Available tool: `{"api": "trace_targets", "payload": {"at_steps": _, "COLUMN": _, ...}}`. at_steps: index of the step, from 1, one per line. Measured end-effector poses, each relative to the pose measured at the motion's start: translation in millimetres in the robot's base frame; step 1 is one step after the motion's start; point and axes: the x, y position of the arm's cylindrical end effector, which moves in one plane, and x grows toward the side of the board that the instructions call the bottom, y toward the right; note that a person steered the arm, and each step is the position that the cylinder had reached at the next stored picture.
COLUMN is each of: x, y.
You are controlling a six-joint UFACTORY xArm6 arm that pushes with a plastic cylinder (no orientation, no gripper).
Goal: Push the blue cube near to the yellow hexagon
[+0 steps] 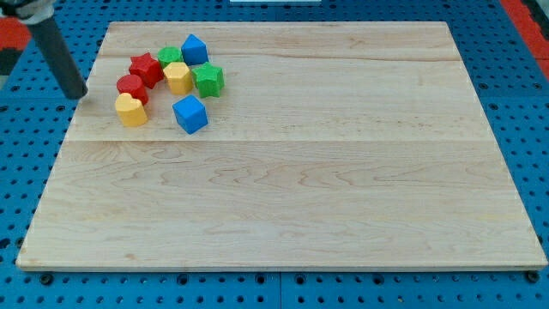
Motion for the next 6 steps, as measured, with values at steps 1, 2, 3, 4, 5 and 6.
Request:
{"api": "trace_targets", "payload": {"at_steps": 1, "x": 56.8, "y": 48.3}}
{"api": "trace_targets", "payload": {"at_steps": 2, "x": 85.3, "y": 114.5}}
{"api": "trace_targets", "payload": {"at_steps": 3, "x": 86.8, "y": 171.3}}
{"api": "trace_targets", "payload": {"at_steps": 4, "x": 57.7, "y": 203.2}}
{"api": "trace_targets", "payload": {"at_steps": 5, "x": 33.1, "y": 160.7}}
{"api": "trace_targets", "payload": {"at_steps": 6, "x": 31.3, "y": 163.7}}
